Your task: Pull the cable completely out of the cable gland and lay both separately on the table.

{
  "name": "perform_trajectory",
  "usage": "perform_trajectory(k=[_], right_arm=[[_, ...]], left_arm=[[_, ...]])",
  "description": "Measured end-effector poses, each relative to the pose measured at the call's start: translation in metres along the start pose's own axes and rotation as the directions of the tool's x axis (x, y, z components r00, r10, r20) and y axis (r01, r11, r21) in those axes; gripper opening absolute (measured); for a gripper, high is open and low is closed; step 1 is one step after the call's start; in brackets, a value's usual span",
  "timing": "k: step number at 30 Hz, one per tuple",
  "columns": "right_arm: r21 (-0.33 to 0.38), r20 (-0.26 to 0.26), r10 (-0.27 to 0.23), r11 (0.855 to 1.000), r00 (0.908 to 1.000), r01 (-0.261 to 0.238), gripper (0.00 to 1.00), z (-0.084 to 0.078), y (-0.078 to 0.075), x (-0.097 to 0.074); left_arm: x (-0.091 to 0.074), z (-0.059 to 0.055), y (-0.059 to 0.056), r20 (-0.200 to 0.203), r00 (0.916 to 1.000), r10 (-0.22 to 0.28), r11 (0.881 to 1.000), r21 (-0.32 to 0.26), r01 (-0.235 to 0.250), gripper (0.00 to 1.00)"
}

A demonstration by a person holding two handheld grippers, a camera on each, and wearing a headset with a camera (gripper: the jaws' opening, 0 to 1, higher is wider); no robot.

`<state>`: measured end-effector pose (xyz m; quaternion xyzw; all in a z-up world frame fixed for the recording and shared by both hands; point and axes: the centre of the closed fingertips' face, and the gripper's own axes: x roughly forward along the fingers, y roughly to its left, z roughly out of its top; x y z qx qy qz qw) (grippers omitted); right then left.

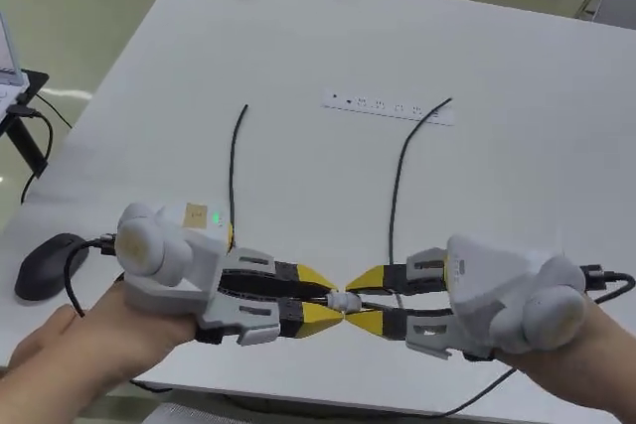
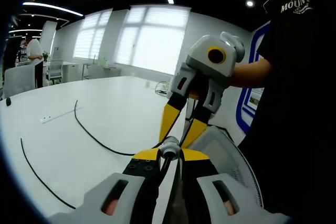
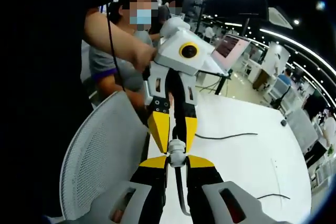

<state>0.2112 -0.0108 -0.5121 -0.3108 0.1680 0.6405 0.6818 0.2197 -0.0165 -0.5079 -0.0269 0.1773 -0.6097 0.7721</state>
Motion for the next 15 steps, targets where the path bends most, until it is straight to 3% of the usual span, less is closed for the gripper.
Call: perform_trajectory(k=[8, 11, 15], right_arm=[[-0.059, -0.014, -0.026, 0.998, 0.9996, 0.025, 0.09, 0.000, -0.002, -0.005], [-0.012, -0.001, -0.029, 1.000, 0.9996, 0.029, 0.09, 0.002, -0.004, -0.007], [0.103, 0.057, -0.070, 0.993, 0.9959, 0.064, 0.12, 0.010, -0.011, -0.014]], left_arm=[[0.004, 0.004, -0.003, 0.006, 1.0000, 0.002, 1.000, 0.020, -0.002, 0.15], [0.003, 0.006, -0.003, 0.012, 0.9999, 0.001, 1.000, 0.030, -0.001, 0.15], [-0.002, 0.009, 0.000, 0.016, 0.9998, 0.014, 0.999, 0.040, -0.014, 0.15]])
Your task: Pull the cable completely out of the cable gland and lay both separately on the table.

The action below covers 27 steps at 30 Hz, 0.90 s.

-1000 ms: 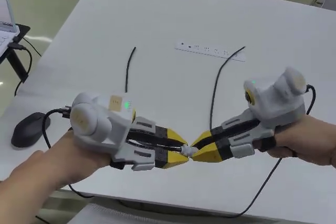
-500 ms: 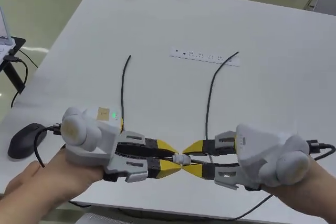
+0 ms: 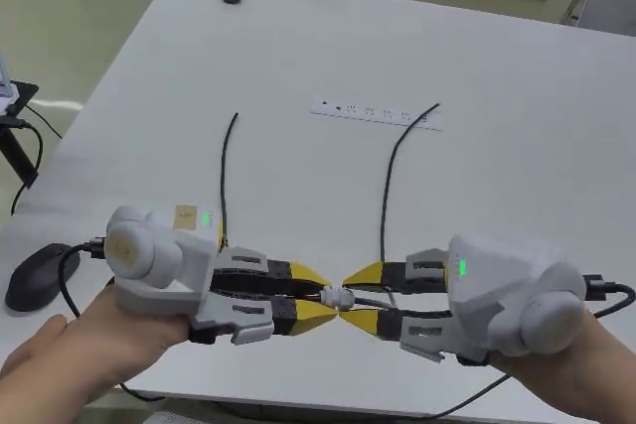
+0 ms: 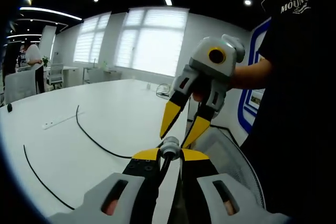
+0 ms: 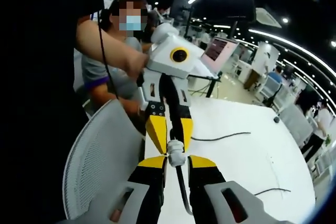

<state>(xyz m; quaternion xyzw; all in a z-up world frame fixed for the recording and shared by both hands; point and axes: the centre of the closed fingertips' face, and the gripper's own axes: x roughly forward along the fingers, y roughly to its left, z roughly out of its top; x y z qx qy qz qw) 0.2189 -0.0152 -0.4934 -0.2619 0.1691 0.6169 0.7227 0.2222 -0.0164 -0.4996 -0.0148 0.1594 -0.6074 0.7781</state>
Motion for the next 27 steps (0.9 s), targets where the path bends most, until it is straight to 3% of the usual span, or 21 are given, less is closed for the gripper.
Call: perform_trajectory(k=[2, 4, 5, 10, 14, 21, 27], right_arm=[[0.082, 0.005, -0.032, 0.996, 0.9995, 0.031, 0.17, 0.000, -0.005, -0.004], [0.098, 0.001, -0.059, 0.993, 0.9983, 0.058, 0.20, -0.003, -0.009, -0.007], [0.110, -0.025, -0.085, 0.990, 0.9960, 0.088, 0.22, -0.010, -0.013, -0.009], [0.108, -0.087, -0.140, 0.983, 0.9863, 0.149, 0.23, -0.027, -0.012, -0.009], [0.048, -0.107, -0.219, 0.973, 0.9698, 0.225, 0.18, -0.031, -0.015, -0.008], [0.053, -0.081, -0.255, 0.964, 0.9634, 0.260, 0.11, -0.025, -0.016, -0.008], [0.030, -0.072, -0.259, 0.965, 0.9631, 0.262, 0.09, -0.021, -0.018, -0.006]], left_arm=[[-0.001, 0.000, 0.001, 0.001, 1.0000, 0.005, 1.000, 0.003, -0.005, 0.15], [-0.001, 0.001, 0.002, 0.008, 0.9999, 0.008, 1.000, 0.003, -0.008, 0.15], [-0.001, 0.002, 0.002, 0.012, 0.9999, 0.012, 1.000, 0.007, -0.012, 0.15], [0.000, 0.004, 0.003, 0.016, 0.9996, 0.022, 1.000, 0.010, -0.022, 0.15], [0.001, 0.006, 0.002, 0.016, 0.9996, 0.021, 1.000, 0.009, -0.022, 0.15], [0.003, 0.010, 0.003, 0.008, 0.9995, 0.031, 0.999, 0.005, -0.032, 0.15], [0.007, 0.010, 0.001, -0.001, 0.9997, 0.023, 1.000, 0.007, -0.023, 0.15]])
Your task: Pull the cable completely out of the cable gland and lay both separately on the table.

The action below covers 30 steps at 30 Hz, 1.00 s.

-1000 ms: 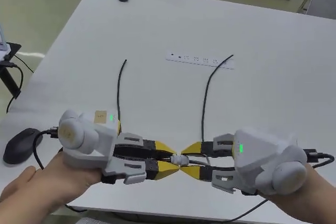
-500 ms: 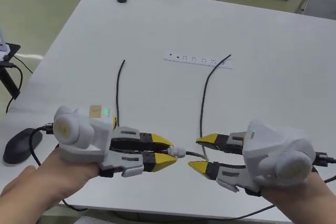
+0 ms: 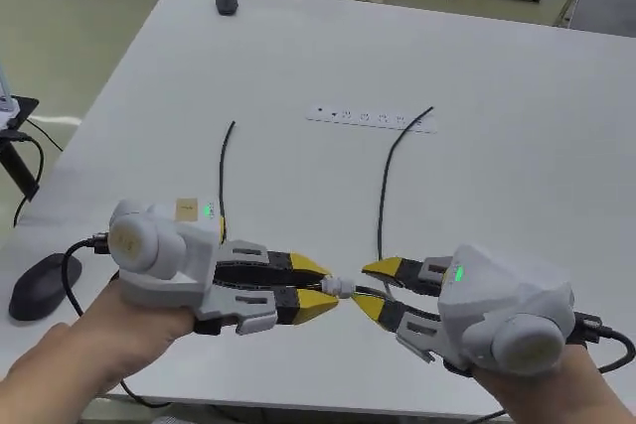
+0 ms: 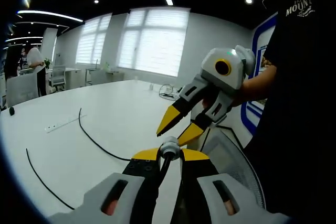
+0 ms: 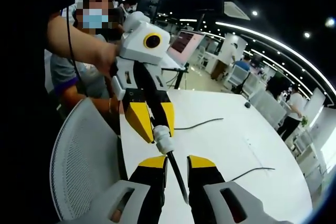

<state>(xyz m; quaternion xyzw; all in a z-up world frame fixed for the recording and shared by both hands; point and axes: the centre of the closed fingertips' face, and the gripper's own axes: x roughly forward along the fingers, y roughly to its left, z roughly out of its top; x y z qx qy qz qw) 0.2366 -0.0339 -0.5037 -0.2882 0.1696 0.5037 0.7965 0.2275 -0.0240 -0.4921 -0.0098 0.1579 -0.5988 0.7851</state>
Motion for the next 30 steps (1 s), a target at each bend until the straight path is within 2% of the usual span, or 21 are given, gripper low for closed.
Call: perform_trajectory(k=[3, 9, 23, 30], right_arm=[[-0.014, -0.006, 0.011, 1.000, 0.9999, -0.011, 0.02, 0.000, 0.002, 0.001], [-0.032, -0.021, 0.016, 0.999, 0.9997, -0.016, 0.00, -0.004, 0.005, 0.001], [0.045, -0.015, 0.013, 0.999, 0.9998, -0.013, 0.00, -0.009, 0.004, 0.001], [0.096, -0.007, -0.007, 0.995, 1.0000, 0.008, 0.00, -0.012, -0.002, 0.001]], left_arm=[[0.001, 0.001, 0.002, 0.005, 0.9999, 0.010, 1.000, -0.004, -0.010, 0.15], [0.002, -0.001, 0.001, -0.010, 0.9999, 0.009, 1.000, 0.006, -0.009, 0.15], [0.005, -0.003, 0.000, -0.016, 0.9998, 0.008, 1.000, 0.003, -0.008, 0.15], [0.005, -0.003, 0.004, -0.013, 0.9998, 0.014, 1.000, 0.005, -0.014, 0.15]])
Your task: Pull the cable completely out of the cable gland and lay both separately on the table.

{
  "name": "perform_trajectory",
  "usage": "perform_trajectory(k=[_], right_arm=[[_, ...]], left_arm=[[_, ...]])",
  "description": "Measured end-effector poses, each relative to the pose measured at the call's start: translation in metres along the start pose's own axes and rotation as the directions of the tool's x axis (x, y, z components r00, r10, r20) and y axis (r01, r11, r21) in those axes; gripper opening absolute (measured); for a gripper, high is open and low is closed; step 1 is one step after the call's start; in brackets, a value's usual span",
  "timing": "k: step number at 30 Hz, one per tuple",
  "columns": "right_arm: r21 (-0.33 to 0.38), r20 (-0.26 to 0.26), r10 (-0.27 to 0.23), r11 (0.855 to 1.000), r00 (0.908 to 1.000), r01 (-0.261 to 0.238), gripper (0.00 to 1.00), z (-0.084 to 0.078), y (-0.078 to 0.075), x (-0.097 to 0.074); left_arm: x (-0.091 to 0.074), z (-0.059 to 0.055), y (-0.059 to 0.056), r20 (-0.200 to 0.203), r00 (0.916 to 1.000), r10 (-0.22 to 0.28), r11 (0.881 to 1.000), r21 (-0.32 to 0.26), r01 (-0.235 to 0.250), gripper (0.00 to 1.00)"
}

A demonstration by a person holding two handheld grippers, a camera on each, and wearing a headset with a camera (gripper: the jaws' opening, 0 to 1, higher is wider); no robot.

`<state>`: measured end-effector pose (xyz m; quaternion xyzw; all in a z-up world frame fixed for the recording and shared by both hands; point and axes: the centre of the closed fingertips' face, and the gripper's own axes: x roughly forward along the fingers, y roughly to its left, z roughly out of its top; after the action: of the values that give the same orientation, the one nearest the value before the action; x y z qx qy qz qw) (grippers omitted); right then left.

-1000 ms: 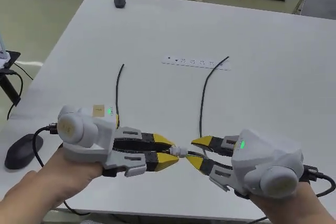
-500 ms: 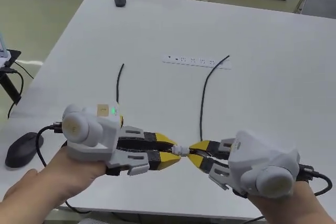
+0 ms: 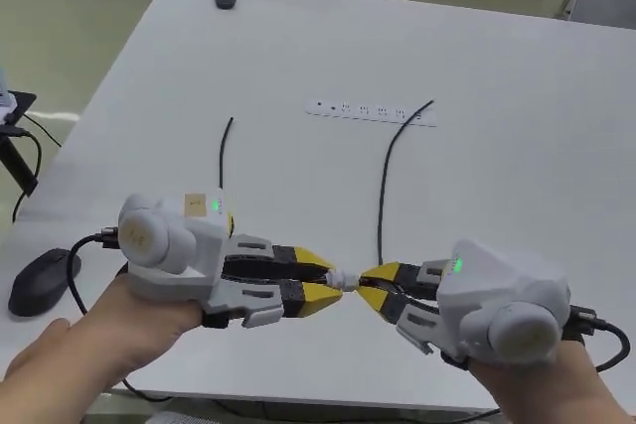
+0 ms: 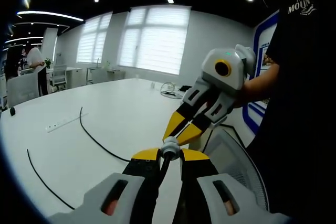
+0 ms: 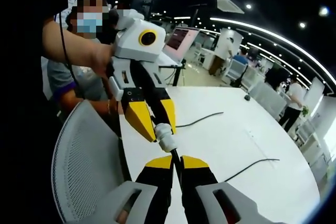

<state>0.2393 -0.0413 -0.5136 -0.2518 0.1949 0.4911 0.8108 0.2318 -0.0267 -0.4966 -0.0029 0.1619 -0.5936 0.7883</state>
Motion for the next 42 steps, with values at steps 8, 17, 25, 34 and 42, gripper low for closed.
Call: perform_trajectory(k=[8, 17, 25, 34, 42], right_arm=[[0.057, -0.008, -0.034, 0.998, 0.9994, 0.034, 0.00, -0.006, -0.008, -0.001], [0.282, 0.010, -0.098, 0.955, 0.9951, 0.092, 0.00, -0.024, -0.026, -0.007], [0.494, -0.013, -0.176, 0.855, 0.9843, 0.159, 0.00, -0.058, -0.040, -0.013], [0.659, -0.036, -0.211, 0.730, 0.9769, 0.182, 0.00, -0.081, -0.035, -0.012], [0.729, -0.046, -0.212, 0.661, 0.9763, 0.178, 0.00, -0.093, -0.036, -0.012]], left_arm=[[0.000, 0.002, 0.003, 0.005, 0.9999, 0.012, 1.000, 0.000, -0.012, 0.15], [-0.004, 0.006, 0.007, 0.029, 0.9992, 0.027, 0.999, -0.023, -0.026, 0.15], [0.000, 0.006, 0.008, 0.024, 0.9994, 0.025, 0.999, -0.021, -0.025, 0.15], [0.006, 0.001, 0.007, -0.001, 0.9998, 0.022, 1.000, -0.016, -0.022, 0.15], [0.008, -0.003, 0.010, -0.013, 0.9997, 0.023, 0.999, -0.024, -0.023, 0.15]])
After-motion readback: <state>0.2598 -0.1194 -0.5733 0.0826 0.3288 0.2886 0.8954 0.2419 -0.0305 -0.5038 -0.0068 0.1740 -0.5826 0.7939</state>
